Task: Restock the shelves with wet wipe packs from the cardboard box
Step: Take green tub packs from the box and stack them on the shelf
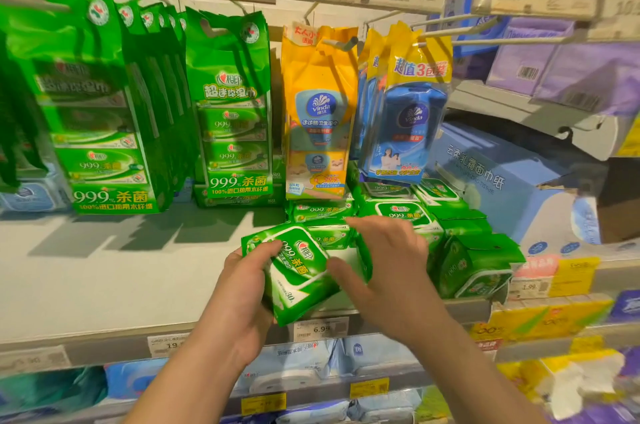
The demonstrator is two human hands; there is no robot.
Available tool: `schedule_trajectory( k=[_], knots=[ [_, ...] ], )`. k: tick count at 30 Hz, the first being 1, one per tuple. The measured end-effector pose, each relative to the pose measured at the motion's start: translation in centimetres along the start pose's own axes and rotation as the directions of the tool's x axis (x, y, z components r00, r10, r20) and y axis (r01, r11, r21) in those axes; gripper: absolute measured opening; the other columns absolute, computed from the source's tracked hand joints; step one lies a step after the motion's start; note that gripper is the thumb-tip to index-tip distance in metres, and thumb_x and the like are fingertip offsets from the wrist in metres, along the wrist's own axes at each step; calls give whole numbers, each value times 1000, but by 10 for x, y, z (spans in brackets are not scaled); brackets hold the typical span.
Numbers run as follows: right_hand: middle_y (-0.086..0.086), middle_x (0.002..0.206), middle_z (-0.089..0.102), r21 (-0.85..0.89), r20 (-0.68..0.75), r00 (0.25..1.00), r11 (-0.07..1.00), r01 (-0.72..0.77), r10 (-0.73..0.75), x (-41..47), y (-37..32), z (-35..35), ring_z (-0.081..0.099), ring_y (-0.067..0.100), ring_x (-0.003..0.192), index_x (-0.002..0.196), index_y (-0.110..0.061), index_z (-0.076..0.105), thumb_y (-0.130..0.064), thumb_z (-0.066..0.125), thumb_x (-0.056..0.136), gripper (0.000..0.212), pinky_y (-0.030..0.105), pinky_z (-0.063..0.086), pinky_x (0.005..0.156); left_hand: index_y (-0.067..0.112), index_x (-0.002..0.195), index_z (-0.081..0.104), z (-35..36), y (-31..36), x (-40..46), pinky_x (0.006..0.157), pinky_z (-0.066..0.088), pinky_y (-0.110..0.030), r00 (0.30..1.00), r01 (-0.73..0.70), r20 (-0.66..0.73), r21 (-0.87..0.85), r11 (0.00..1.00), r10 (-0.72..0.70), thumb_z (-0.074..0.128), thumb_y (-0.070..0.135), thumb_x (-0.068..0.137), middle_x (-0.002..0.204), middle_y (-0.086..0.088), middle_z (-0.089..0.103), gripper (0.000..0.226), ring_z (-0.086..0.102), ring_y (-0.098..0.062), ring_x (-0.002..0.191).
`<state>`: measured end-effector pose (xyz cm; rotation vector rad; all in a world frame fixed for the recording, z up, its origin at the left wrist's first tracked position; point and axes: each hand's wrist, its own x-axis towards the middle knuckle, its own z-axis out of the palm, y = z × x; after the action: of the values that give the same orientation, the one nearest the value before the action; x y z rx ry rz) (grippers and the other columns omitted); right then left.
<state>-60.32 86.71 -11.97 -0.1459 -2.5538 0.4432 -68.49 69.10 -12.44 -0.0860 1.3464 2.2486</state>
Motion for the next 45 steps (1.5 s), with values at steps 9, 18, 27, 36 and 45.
schedule_trajectory(
  k=[9,18,27,36,45],
  knots=[
    [-16,138,30,171,247,967,979,-112,67,-12,-23,24,36,12,129,155,-42,20,-70,61,84,86,36,36,111,12,130,50,15,-16,-1,79,58,-57,997,-55,-53,-80,995,51,61,21,97,109,-19,73,36,72,-37,96],
    [-16,136,26,249,176,984,967,-57,12,-8,2,34,30,4,131,151,-36,36,-40,71,88,72,8,26,103,21,129,53,-13,4,10,95,54,-40,987,-148,32,586,797,160,75,21,83,114,0,70,51,72,-17,96],
    [1,164,16,127,256,965,992,22,-55,-11,16,56,15,14,149,153,-38,43,-34,64,96,60,18,20,114,40,125,46,-27,-10,15,89,55,-42,968,-238,172,856,458,183,79,35,68,106,13,70,66,70,-11,90],
    [5,105,49,-8,-95,994,998,55,-56,-13,19,68,45,26,96,126,-28,72,0,76,82,52,38,51,75,30,122,48,-23,-21,28,72,45,-29,934,-237,175,956,173,311,75,37,83,100,10,61,48,60,-12,87],
    [-2,93,38,51,-138,989,998,-42,49,-11,18,76,41,14,71,130,-22,71,3,75,82,55,26,40,61,32,119,47,-8,-29,43,77,51,-35,903,-218,166,972,88,397,71,44,83,112,5,65,45,61,-18,93]
  ],
)
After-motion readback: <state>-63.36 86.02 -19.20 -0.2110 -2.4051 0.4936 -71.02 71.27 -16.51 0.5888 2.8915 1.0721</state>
